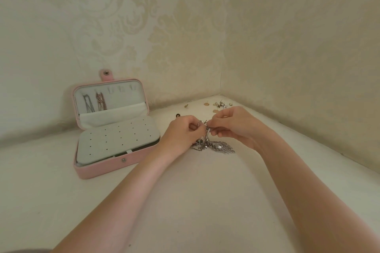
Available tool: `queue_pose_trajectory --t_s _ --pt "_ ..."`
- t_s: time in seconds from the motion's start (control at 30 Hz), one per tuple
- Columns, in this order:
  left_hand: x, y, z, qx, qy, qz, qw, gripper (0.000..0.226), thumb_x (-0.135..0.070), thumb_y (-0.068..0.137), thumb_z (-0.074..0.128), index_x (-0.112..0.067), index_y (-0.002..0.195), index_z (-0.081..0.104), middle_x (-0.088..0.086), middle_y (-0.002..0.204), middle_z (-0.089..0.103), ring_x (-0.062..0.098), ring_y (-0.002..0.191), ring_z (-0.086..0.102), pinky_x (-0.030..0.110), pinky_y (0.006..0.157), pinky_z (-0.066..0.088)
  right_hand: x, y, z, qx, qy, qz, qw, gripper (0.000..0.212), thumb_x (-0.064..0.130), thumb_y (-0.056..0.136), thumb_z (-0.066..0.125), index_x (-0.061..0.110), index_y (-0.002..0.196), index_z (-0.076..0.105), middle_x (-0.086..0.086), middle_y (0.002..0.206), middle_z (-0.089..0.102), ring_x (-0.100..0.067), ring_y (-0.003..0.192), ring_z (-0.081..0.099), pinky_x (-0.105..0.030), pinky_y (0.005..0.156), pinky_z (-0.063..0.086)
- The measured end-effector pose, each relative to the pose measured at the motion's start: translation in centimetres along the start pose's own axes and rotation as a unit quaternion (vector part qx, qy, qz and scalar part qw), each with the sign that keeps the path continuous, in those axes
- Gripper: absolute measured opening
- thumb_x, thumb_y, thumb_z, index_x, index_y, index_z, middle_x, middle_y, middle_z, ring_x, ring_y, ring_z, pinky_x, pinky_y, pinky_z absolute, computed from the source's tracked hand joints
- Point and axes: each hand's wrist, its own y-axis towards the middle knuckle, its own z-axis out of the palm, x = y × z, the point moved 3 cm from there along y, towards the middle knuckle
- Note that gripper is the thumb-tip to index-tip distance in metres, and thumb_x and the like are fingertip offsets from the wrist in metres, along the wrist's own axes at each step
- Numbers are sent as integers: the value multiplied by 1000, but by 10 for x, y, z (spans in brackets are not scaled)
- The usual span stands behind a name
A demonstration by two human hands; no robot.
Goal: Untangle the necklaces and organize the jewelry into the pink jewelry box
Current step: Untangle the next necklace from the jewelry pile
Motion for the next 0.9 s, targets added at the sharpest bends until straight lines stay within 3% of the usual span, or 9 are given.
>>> queue_pose_trajectory --t_s 0.17,0.27,0.4,0.47,0.57,0.67,0.77,0.9 --pt "-2 -3 -2 -12 -178 -69 982 19 -5 89 55 -11 71 57 -2 58 62 6 55 58 17 61 49 4 -2 2 39 45 -22 998 21 -5 83 64 9 77 50 -8 61 61 -15 53 55 -19 54 48" --pt "-1 -4 -2 -7 -212 -90 973 17 -3 87 56 -9 71 58 -6 50 58 5 49 53 19 62 48 4 -2 4 64 66 -16 996 22 -8 84 60 10 79 48 -5 60 59 -14 53 53 -18 54 46" --pt "-4 -5 -3 25 -289 -106 951 17 2 85 57 -12 75 55 -2 55 57 7 49 48 15 57 46 4 -1 3 70 75 -23 994 25 -12 83 57 12 79 47 -8 65 54 -15 57 51 -20 56 44" --pt "-5 -7 -2 56 -267 -100 957 18 2 84 58 -14 78 54 -3 59 62 7 51 47 16 56 45 3 0 2 55 80 -22 995 25 -12 83 56 11 80 48 -10 68 53 -16 58 50 -21 56 43" --pt "-6 -9 2 100 -137 -73 983 13 -4 83 61 -17 81 57 -7 62 66 5 53 52 17 55 42 2 3 -3 20 114 -19 993 23 -10 84 55 11 78 48 -5 62 55 -14 53 50 -22 53 43" --pt "-2 -8 -3 51 -154 -76 984 5 -19 83 66 -22 80 66 -6 76 65 8 70 57 22 67 47 5 2 -8 26 133 -26 990 23 -9 84 56 12 79 49 -5 60 58 -14 52 51 -22 51 44" --pt "-2 -6 -10 0 -196 -60 979 6 -23 86 65 -23 84 71 -9 90 65 2 81 59 18 72 49 5 1 -4 43 106 -37 993 22 -10 82 59 10 84 50 -7 63 57 -15 55 52 -22 51 45" --pt "-5 -7 -12 -1 -170 -47 984 4 -21 81 71 -25 81 72 -10 88 69 -6 75 59 18 73 45 7 0 -2 45 77 -61 994 22 -9 81 62 9 88 53 -6 62 59 -14 56 52 -21 53 45"
